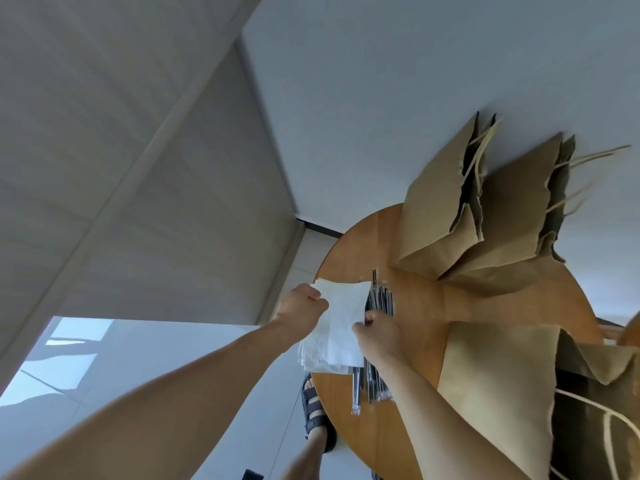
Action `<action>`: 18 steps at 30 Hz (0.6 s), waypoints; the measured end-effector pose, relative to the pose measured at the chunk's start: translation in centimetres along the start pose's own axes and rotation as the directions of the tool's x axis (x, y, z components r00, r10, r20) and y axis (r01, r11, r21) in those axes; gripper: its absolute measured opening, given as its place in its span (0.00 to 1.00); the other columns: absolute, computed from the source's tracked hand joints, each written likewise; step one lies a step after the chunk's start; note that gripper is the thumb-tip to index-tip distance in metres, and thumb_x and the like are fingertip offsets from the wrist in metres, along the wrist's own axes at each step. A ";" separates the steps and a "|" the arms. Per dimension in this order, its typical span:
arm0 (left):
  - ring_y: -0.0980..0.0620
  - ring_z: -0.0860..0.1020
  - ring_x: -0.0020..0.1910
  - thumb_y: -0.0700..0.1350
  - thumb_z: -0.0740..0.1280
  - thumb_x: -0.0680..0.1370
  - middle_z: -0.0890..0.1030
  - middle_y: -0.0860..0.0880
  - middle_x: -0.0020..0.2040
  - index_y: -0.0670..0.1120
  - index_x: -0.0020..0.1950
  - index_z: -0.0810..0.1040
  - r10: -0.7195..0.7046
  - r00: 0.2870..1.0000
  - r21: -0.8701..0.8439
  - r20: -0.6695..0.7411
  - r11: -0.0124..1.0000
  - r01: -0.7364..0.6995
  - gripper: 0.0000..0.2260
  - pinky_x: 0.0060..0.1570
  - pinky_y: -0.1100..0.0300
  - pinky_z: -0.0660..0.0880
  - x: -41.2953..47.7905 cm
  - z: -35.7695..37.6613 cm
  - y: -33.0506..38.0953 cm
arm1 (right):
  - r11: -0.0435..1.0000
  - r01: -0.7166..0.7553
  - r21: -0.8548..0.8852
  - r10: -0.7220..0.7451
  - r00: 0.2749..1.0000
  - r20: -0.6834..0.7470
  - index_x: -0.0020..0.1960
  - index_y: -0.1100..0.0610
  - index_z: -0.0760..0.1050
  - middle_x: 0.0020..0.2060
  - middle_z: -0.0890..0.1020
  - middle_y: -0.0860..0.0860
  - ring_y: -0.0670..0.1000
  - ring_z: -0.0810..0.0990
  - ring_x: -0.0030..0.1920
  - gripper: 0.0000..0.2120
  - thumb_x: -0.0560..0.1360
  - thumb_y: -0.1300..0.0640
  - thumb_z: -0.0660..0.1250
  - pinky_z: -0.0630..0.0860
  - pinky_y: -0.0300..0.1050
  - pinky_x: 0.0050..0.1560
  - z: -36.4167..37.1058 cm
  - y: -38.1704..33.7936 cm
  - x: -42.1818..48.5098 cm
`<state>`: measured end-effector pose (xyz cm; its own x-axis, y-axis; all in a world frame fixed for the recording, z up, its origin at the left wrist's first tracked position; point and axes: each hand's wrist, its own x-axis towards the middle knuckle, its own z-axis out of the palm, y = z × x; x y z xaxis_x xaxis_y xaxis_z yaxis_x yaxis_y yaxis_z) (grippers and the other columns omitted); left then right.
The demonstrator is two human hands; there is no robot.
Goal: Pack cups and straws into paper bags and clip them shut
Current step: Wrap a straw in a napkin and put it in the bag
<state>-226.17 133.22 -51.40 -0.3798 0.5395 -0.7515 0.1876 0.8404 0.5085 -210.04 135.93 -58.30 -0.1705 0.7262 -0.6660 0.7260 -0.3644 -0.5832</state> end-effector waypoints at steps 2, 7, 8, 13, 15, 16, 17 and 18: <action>0.52 0.73 0.39 0.48 0.66 0.77 0.75 0.49 0.42 0.40 0.55 0.76 -0.042 0.997 -0.091 0.068 0.995 0.048 0.13 0.38 0.62 0.70 -0.2 0.4 0.3 | 0.964 0.047 0.263 -0.067 0.995 0.068 0.40 0.53 0.79 0.36 0.82 0.52 0.49 0.80 0.35 0.04 0.71 0.57 0.66 0.74 0.44 0.34 -1.2 -1.0 -1.7; 0.40 0.81 0.57 0.45 0.70 0.78 0.82 0.40 0.58 0.41 0.61 0.77 -0.098 0.923 -0.532 0.372 0.793 0.298 0.14 0.58 0.46 0.78 -1.0 1.3 1.1 | 0.817 0.008 0.576 -0.150 0.969 0.199 0.40 0.51 0.80 0.40 0.83 0.51 0.51 0.83 0.40 0.02 0.69 0.54 0.69 0.76 0.40 0.36 -3.8 -0.6 -4.1; 0.39 0.80 0.58 0.41 0.69 0.78 0.82 0.39 0.58 0.39 0.62 0.77 -0.074 0.924 -0.552 0.375 0.783 0.287 0.14 0.59 0.45 0.78 -1.0 1.6 1.0 | 0.783 -0.003 0.622 -0.124 0.979 0.162 0.41 0.51 0.81 0.40 0.84 0.50 0.50 0.83 0.40 0.02 0.72 0.55 0.70 0.77 0.39 0.36 -3.9 0.1 -4.1; 0.39 0.80 0.56 0.39 0.70 0.77 0.82 0.40 0.57 0.39 0.62 0.77 -0.107 0.973 -0.535 0.204 0.820 0.202 0.14 0.58 0.44 0.78 -1.0 2.4 0.5 | 0.997 -0.050 -0.064 0.032 0.963 -0.267 0.59 0.52 0.77 0.53 0.81 0.48 0.49 0.80 0.51 0.13 0.79 0.48 0.65 0.74 0.41 0.45 -2.8 4.8 -1.7; 0.40 0.81 0.55 0.40 0.70 0.77 0.82 0.41 0.56 0.41 0.59 0.78 -0.113 0.982 -0.489 0.154 0.855 0.175 0.11 0.59 0.43 0.78 -1.1 2.3 0.0 | 0.958 -0.114 -0.261 0.056 0.974 -0.218 0.61 0.52 0.75 0.51 0.81 0.46 0.48 0.81 0.49 0.15 0.78 0.45 0.64 0.75 0.41 0.43 -2.1 6.1 -0.7; 0.40 0.81 0.55 0.41 0.70 0.78 0.82 0.41 0.56 0.41 0.58 0.79 -0.107 0.985 -0.466 0.136 0.871 0.159 0.10 0.59 0.43 0.78 -1.0 2.3 -0.2 | 0.944 -0.123 -0.306 0.065 0.979 -0.192 0.59 0.51 0.75 0.46 0.81 0.44 0.47 0.81 0.43 0.14 0.78 0.45 0.64 0.76 0.41 0.39 -1.8 6.3 -0.4; 0.40 0.81 0.55 0.41 0.70 0.78 0.83 0.41 0.55 0.42 0.56 0.79 -0.098 0.988 -0.441 0.120 0.886 0.142 0.08 0.60 0.42 0.77 -1.0 2.2 -0.4 | 0.934 -0.129 -0.332 0.072 0.981 -0.179 0.58 0.50 0.75 0.41 0.79 0.43 0.45 0.79 0.38 0.12 0.79 0.46 0.64 0.75 0.40 0.35 -1.7 6.5 -0.1; 0.41 0.81 0.54 0.41 0.69 0.78 0.83 0.42 0.55 0.43 0.55 0.79 -0.088 0.990 -0.417 0.107 0.900 0.125 0.07 0.60 0.42 0.77 -1.0 2.1 -0.4 | 0.929 -0.134 -0.346 0.076 0.982 -0.176 0.57 0.50 0.76 0.39 0.78 0.42 0.45 0.78 0.36 0.10 0.79 0.47 0.63 0.73 0.40 0.34 -1.6 6.6 0.1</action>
<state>-223.99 132.45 -51.77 -0.2962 0.4655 -0.8340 -0.2560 0.8026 0.5388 -204.21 134.52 -61.45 0.0049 0.7875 -0.6163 0.9274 -0.2342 -0.2918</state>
